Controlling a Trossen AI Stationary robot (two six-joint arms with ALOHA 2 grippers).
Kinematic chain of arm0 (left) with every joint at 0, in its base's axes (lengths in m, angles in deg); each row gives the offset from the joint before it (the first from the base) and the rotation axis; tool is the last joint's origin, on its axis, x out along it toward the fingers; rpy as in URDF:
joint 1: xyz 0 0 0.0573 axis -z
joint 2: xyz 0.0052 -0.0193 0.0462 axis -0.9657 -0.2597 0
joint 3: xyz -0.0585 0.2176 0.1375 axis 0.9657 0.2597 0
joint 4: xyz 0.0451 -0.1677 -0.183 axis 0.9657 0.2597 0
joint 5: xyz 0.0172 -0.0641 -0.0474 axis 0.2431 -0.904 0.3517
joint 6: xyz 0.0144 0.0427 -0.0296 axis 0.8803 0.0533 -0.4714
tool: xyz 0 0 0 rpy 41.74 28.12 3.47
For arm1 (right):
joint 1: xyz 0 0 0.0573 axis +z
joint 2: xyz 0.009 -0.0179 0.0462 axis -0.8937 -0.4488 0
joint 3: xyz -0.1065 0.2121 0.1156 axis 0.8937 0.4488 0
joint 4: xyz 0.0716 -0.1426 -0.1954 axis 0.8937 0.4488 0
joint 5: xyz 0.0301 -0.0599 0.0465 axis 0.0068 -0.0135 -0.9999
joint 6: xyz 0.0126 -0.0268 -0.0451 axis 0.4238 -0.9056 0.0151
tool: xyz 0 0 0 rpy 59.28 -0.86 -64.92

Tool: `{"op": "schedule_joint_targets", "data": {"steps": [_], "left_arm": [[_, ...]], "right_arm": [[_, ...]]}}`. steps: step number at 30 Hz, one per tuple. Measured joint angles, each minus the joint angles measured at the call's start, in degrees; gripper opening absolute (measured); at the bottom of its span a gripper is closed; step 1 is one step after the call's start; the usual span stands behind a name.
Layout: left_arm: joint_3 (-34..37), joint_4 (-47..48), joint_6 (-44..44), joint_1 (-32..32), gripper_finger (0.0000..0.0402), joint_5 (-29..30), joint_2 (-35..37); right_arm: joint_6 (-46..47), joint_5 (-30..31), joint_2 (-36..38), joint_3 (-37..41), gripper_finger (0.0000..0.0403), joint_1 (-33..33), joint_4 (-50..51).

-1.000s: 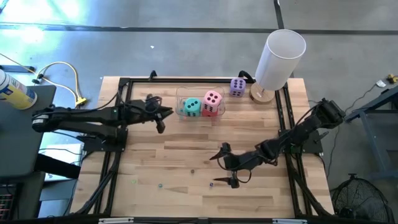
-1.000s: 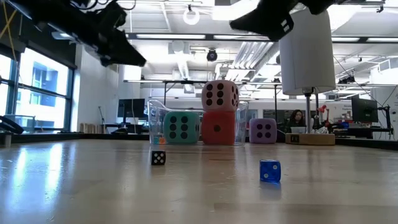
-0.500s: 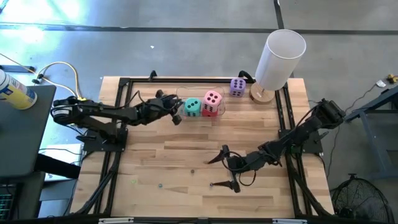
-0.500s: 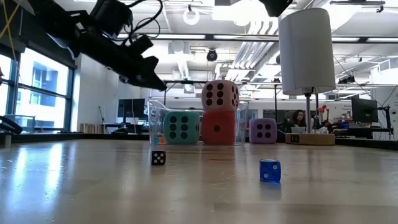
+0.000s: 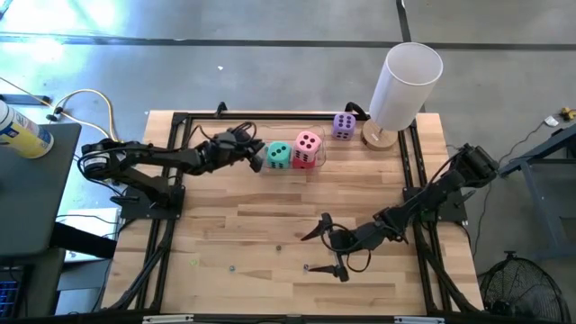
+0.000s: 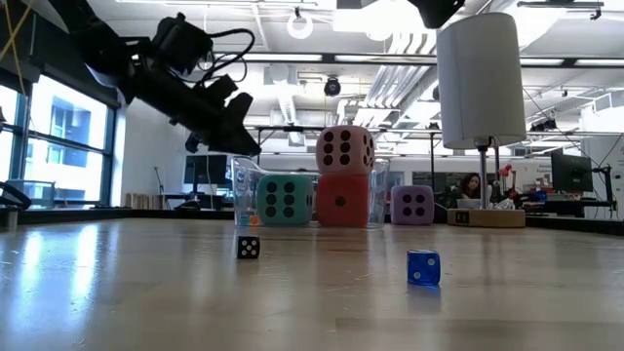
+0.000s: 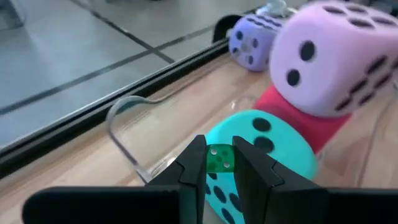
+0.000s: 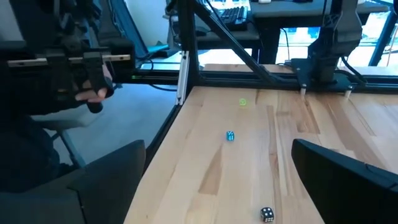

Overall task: Pick & Place Dice
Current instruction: Put the small green dice into the transparent bin

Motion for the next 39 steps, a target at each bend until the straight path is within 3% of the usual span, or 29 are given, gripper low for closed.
{"op": "schedule_joint_targets", "data": {"steps": [17,31,39], "left_arm": [[0.0,-1.24,-1.04,-0.11,0.01,-0.84,-0.01],[0.02,-1.25,0.09,0.72,0.0176,-0.95,-0.17],[0.02,-1.3,0.09,0.72,0.0183,-0.95,-0.19]], "right_arm": [[0.09,-0.02,0.0,0.0,0.0396,0.22,1.7],[-0.07,-0.02,0.0,0.0,0.0396,0.06,2.36],[-0.08,-0.14,0.0,0.0,0.0396,0.06,3.52]]}}
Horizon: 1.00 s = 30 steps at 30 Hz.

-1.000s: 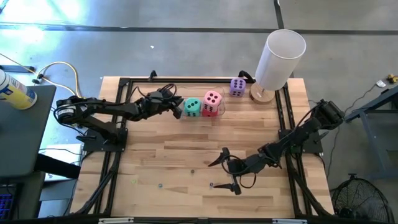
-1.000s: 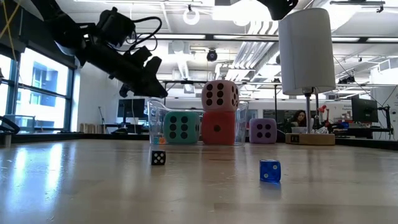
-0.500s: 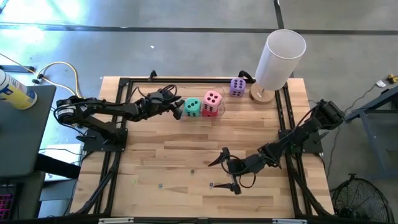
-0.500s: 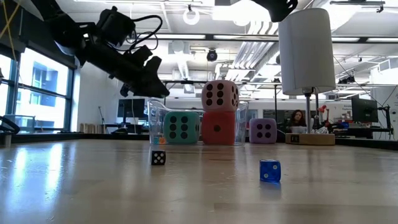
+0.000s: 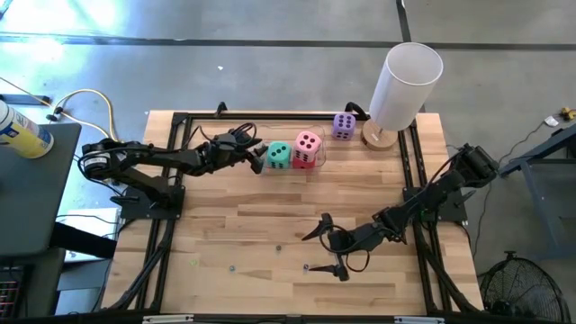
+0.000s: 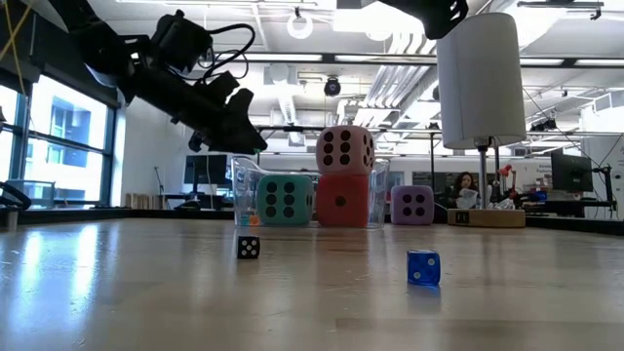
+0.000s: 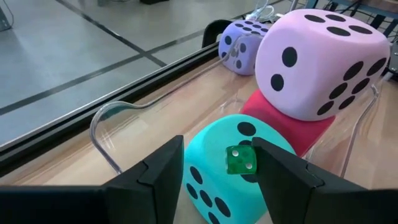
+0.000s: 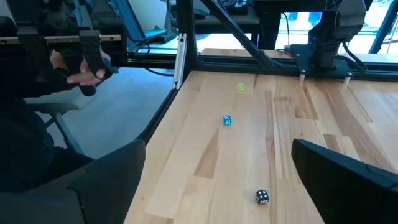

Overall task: Pick & Place Dice
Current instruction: Put the small green dice into the transparent bin

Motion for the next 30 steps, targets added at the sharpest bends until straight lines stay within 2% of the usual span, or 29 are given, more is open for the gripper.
{"op": "schedule_joint_targets", "data": {"steps": [15,22,30], "left_arm": [[0.0,0.4,-0.27,0.0,0.0184,-0.14,-0.04],[0.0,-0.18,-0.31,0.0,0.0184,-6.37,-0.04],[0.0,-0.05,-0.44,-0.07,0.0183,-7.49,-0.04]], "right_arm": [[-0.01,-0.1,0.0,0.0,0.0396,0.0,0.04],[0.0,-0.1,0.0,0.0,0.0396,0.0,0.01],[-0.01,-0.1,0.0,0.0,0.0396,0.0,0.01]]}}
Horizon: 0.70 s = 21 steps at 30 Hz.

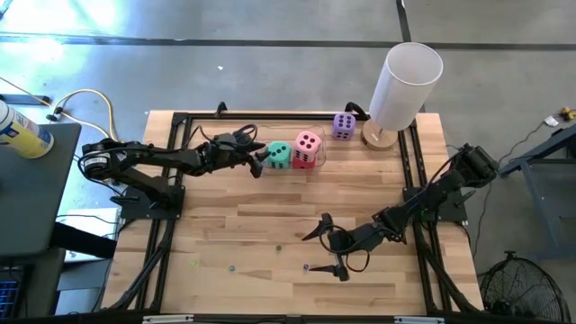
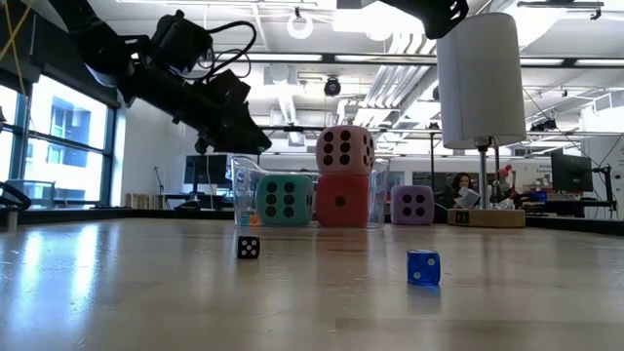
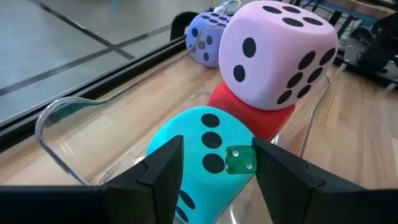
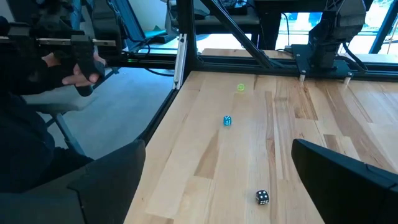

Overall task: Pick & Place Dice
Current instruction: Put the small green dice into the transparent bin

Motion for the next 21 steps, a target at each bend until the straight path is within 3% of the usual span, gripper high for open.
{"op": "schedule_joint_targets", "data": {"steps": [8,21], "left_arm": [[0.02,4.25,-1.6,0.0,0.0183,2.11,0.0],[-0.04,5.61,0.33,-1.64,0.0186,-0.21,0.11]], "right_arm": [[0.0,0.0,0.0,0.0,0.0396,0.0,-0.01],[0.0,0.0,0.0,0.0,0.0396,0.0,-0.01]]}}
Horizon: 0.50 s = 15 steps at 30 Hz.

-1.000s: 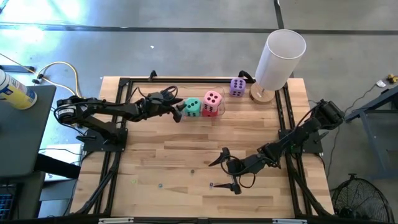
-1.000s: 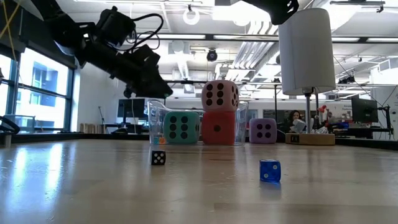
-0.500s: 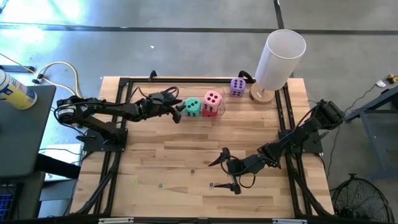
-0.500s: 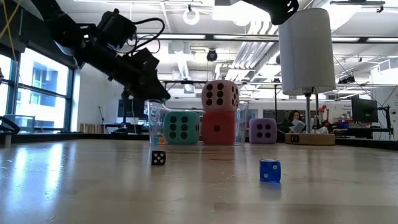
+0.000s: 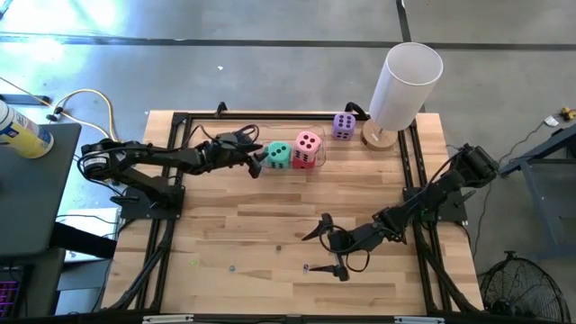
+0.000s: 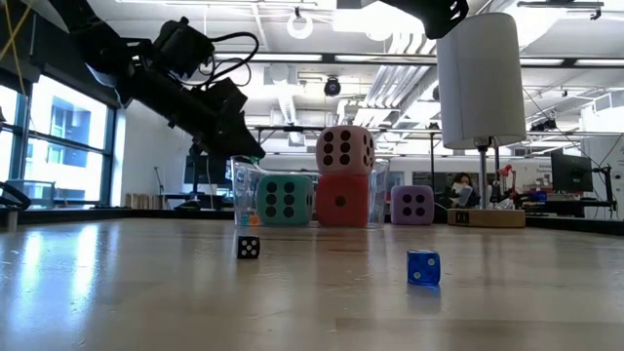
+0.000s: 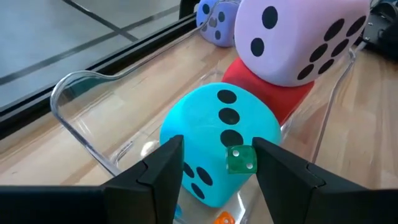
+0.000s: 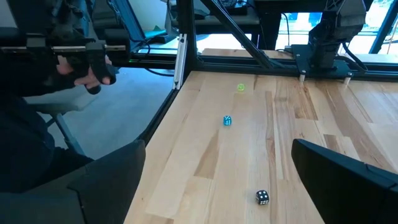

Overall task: Pick & Place Dice
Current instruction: Put the small green dice into the transparent bin

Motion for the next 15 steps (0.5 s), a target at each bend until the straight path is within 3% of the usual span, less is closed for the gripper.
{"op": "schedule_joint_targets", "data": {"steps": [4,11,15], "left_arm": [[0.0,0.13,2.24,0.0,0.0208,-0.25,-0.02],[0.03,1.01,2.87,0.54,0.0284,-1.18,1.13],[0.07,3.31,3.56,0.61,0.0301,-0.91,2.41]], "right_arm": [[0.0,0.0,0.0,0.0,0.0396,0.0,0.0],[0.0,0.0,0.0,0.0,0.0396,0.0,0.0],[0.0,0.0,0.0,0.0,0.0396,0.0,0.0]]}}
